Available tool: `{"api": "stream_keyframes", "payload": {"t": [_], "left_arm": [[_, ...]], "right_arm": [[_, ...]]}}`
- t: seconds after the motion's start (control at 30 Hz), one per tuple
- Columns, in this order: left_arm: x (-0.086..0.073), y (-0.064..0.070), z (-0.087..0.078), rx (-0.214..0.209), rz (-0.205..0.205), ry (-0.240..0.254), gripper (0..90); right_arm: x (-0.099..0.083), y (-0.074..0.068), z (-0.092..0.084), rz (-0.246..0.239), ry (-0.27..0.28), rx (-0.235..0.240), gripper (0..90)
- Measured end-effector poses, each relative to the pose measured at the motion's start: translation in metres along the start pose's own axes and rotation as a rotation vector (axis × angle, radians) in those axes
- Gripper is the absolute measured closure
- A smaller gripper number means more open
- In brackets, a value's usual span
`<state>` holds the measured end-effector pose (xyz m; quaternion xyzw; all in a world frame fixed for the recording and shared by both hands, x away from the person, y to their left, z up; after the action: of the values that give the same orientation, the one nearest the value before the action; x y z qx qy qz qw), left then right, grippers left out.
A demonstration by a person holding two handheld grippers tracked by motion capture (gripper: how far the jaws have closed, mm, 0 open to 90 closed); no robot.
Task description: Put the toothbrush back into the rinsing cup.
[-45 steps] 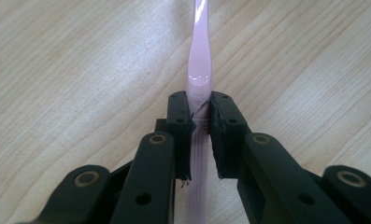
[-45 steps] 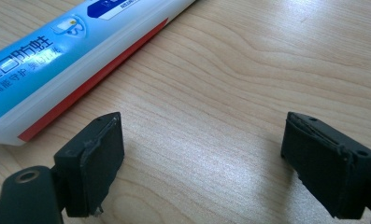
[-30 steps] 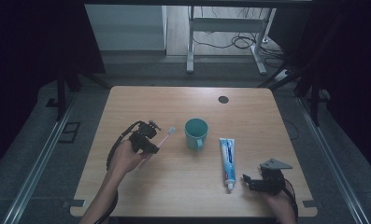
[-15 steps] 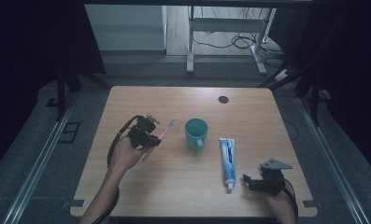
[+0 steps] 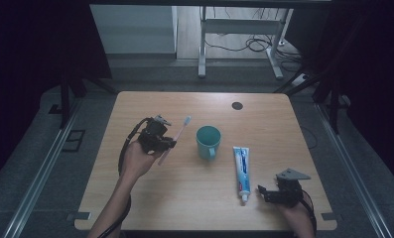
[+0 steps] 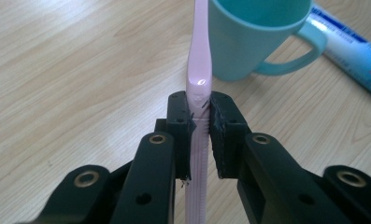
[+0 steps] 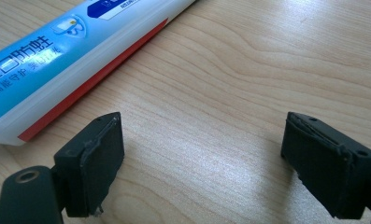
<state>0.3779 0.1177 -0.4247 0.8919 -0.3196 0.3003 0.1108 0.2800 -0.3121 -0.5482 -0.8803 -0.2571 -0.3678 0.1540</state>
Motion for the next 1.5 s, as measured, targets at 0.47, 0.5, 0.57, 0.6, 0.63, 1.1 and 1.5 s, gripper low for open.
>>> {"api": "stream_keyframes", "payload": {"t": [0.47, 0.5, 0.57, 0.6, 0.63, 1.1, 1.5], "left_arm": [[0.017, 0.004, -0.005, -0.015, -0.006, 0.082, 79.2], [0.019, 0.005, -0.006, -0.012, -0.007, 0.09, 79.2], [0.022, 0.006, -0.006, -0.019, -0.011, 0.107, 79.2], [0.023, 0.006, -0.006, -0.019, -0.012, 0.114, 79.2], [0.024, 0.007, -0.006, -0.02, -0.011, 0.121, 79.2], [0.039, 0.012, -0.004, -0.032, -0.022, 0.204, 79.2], [0.056, 0.021, -0.002, -0.041, -0.017, 0.27, 79.2]], "right_arm": [[0.0, 0.0, 0.0, 0.001, 0.0, 0.0, 12.9], [0.0, 0.0, 0.0, 0.001, 0.0, 0.0, 13.0], [0.0, 0.0, 0.0, 0.0, 0.0, 0.001, 12.9], [0.0, 0.0, 0.0, 0.001, 0.0, 0.001, 13.0], [0.0, 0.0, 0.0, 0.001, 0.0, 0.0, 12.9], [0.0, 0.0, 0.0, 0.0, 0.0, 0.0, 13.0], [0.0, 0.0, 0.0, 0.001, 0.0, 0.0, 13.0]]}}
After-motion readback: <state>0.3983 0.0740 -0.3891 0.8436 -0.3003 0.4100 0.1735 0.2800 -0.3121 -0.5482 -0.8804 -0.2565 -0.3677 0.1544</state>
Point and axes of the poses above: each handheld gripper's, and its own axes: z roughly forward along the jaws, x roughly out of its top, y roughly to its right, the point moved 1 cm from there along z, roughly forward along the jaws, and after that the axes turned 7 degrees about x, right-handed, at the moved point
